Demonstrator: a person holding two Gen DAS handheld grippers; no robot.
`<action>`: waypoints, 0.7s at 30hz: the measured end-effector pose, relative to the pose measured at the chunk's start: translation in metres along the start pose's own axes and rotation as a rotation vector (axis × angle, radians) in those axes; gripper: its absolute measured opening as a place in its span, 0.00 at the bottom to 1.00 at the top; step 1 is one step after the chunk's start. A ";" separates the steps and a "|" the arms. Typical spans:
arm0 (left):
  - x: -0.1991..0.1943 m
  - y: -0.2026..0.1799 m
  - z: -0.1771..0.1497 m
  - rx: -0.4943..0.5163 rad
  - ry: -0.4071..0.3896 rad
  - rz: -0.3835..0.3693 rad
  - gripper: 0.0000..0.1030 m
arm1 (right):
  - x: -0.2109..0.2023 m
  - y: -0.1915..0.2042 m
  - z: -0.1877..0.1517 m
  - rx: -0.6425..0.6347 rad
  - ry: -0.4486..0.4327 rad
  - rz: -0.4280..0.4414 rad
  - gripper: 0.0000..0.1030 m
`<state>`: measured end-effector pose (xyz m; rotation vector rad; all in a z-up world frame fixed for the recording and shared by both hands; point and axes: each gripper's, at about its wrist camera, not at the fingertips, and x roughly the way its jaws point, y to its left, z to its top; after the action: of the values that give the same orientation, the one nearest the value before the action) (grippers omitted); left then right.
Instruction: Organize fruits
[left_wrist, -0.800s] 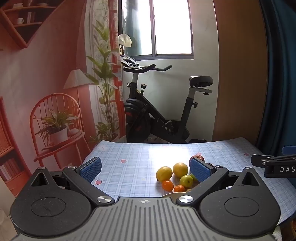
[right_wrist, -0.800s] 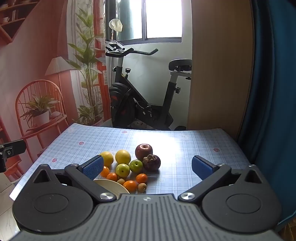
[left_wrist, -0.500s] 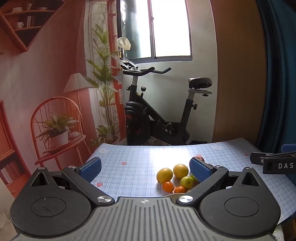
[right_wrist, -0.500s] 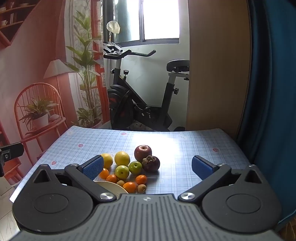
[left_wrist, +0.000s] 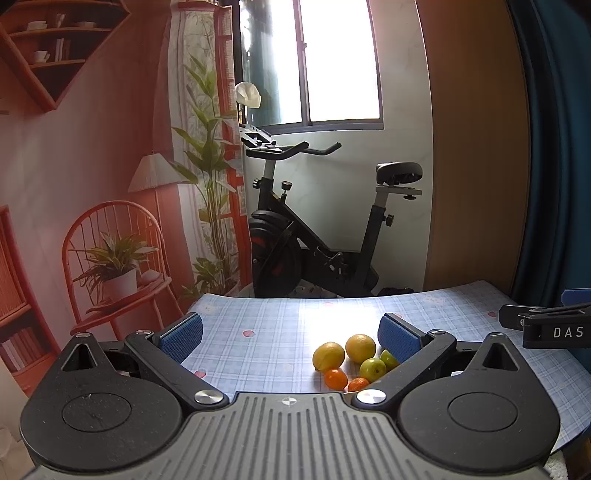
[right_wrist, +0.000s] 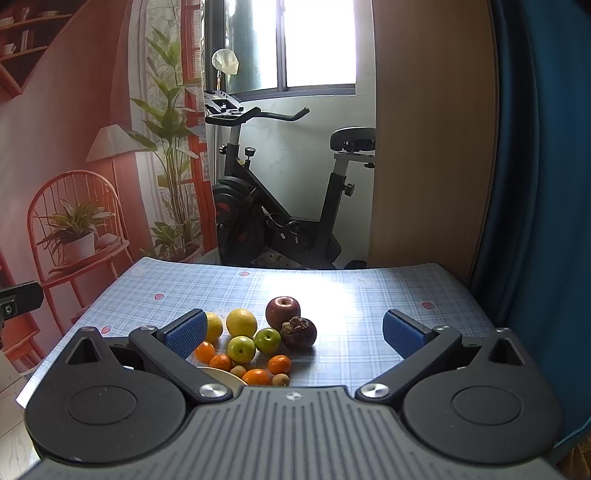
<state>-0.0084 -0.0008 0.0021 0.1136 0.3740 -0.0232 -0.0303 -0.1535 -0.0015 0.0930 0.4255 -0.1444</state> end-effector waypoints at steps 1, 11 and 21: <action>0.000 0.000 0.000 -0.001 -0.001 -0.002 1.00 | 0.000 0.000 0.000 -0.002 -0.001 0.000 1.00; -0.001 0.000 0.001 -0.013 -0.008 0.002 1.00 | 0.001 0.002 0.004 -0.009 -0.013 0.000 1.00; -0.002 -0.003 0.000 -0.012 -0.014 0.005 1.00 | -0.001 0.002 0.004 -0.007 -0.020 -0.007 1.00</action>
<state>-0.0104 -0.0043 0.0023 0.1027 0.3599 -0.0165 -0.0293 -0.1517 0.0024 0.0828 0.4062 -0.1503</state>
